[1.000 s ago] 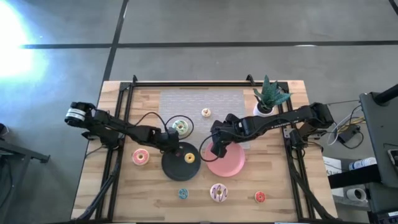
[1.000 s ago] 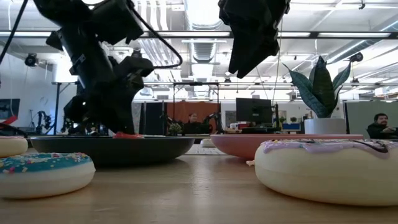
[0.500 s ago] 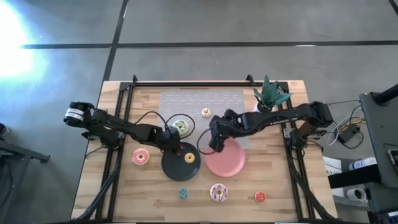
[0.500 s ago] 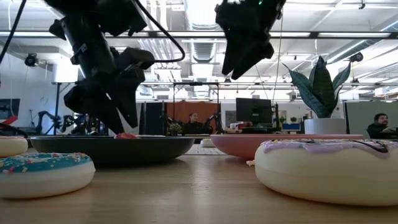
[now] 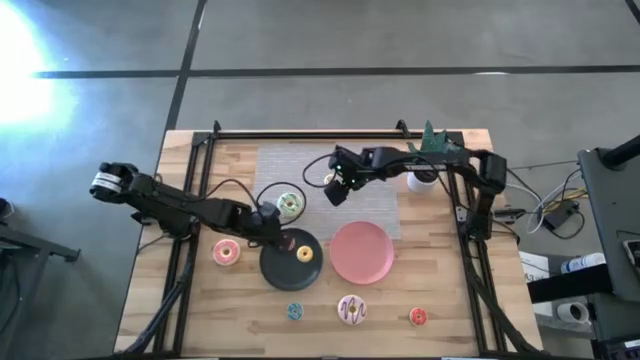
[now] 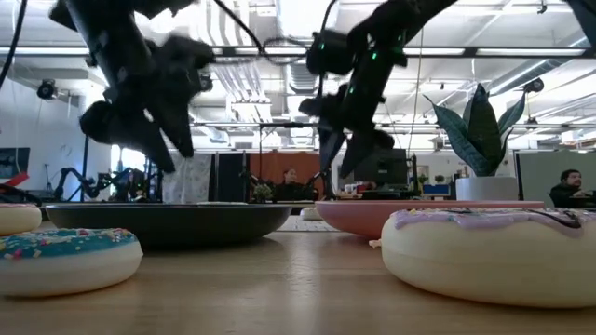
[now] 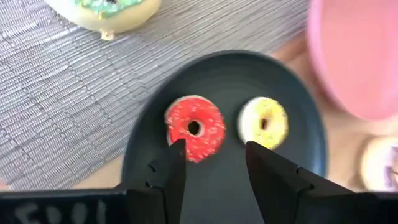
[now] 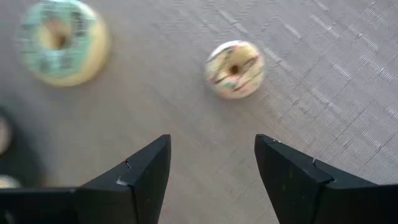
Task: Pick & Place donuts
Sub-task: Put the small white doughnut on the black plate
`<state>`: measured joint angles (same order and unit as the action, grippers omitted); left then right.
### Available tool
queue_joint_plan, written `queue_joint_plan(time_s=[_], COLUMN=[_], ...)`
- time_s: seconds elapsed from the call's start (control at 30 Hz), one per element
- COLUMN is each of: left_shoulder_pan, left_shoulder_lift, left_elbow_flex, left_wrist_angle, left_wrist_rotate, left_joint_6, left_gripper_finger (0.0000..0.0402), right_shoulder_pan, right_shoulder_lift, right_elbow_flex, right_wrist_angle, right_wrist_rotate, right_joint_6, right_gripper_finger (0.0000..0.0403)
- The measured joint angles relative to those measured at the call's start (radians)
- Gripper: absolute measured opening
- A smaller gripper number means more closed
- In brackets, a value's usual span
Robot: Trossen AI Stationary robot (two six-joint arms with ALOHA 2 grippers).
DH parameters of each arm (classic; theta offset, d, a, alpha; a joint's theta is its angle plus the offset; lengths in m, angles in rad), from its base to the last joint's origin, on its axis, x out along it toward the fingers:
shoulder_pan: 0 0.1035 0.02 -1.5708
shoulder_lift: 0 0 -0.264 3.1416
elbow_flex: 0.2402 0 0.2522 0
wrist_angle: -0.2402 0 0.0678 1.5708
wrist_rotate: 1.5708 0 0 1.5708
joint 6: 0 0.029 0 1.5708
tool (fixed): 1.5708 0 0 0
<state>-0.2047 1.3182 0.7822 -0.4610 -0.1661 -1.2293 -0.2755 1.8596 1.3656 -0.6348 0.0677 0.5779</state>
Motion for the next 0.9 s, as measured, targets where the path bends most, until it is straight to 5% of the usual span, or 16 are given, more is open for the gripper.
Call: queue_joint_plan(time_s=[0.43,0.9], left_shoulder_pan=[-0.05,-0.053], left_shoulder_lift=[-0.197,-0.224], left_elbow_flex=[0.0,0.0], left_wrist_angle=[0.042,0.04], left_wrist_rotate=[-0.175,-0.201], left_joint_6=[-0.037,-0.051], left_gripper_finger=[0.014,0.014], right_shoulder_pan=[-0.129,-0.131], right_shoulder_lift=[0.171,0.351], right_elbow_flex=[0.078,0.35], right_wrist_angle=[0.035,-0.181], right_wrist_rotate=[-0.048,-0.068], right_joint_6=[-0.087,-0.2], right_gripper_finger=[0.0224,0.0223])
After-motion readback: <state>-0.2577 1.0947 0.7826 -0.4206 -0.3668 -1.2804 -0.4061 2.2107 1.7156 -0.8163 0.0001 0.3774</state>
